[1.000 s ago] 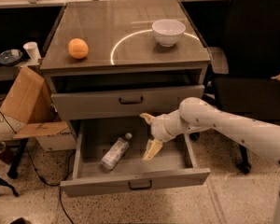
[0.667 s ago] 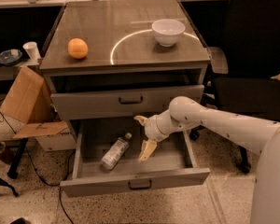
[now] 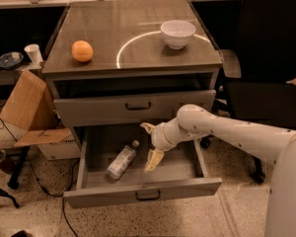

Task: Pick blue plastic bottle from middle drawer and place on counter

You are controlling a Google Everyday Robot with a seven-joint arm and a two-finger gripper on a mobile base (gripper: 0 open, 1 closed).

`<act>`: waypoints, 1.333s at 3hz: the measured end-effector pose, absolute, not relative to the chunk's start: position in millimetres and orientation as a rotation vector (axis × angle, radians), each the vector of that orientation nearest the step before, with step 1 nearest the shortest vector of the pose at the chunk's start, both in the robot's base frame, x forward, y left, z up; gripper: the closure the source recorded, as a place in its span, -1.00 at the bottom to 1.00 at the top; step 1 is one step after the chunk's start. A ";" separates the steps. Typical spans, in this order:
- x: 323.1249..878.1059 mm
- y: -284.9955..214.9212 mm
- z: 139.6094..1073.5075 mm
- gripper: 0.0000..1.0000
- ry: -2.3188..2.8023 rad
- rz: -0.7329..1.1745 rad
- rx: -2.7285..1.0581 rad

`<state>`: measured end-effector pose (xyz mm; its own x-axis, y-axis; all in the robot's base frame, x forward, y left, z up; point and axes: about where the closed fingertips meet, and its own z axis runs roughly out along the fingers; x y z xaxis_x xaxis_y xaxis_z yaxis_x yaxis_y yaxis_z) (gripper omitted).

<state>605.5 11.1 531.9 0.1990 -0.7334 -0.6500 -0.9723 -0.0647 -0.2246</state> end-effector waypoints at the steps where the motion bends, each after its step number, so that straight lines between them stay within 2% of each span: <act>1: 607.0 31.5 516.5 -1.00 1.569 0.492 -1.868; 3: 620.1 90.2 474.5 -1.00 1.430 0.518 -1.921; 4: 624.6 102.6 460.3 -1.00 1.386 0.490 -1.958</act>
Offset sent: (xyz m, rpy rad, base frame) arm 0.0154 0.0763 -0.0588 0.0497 -0.0173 0.1022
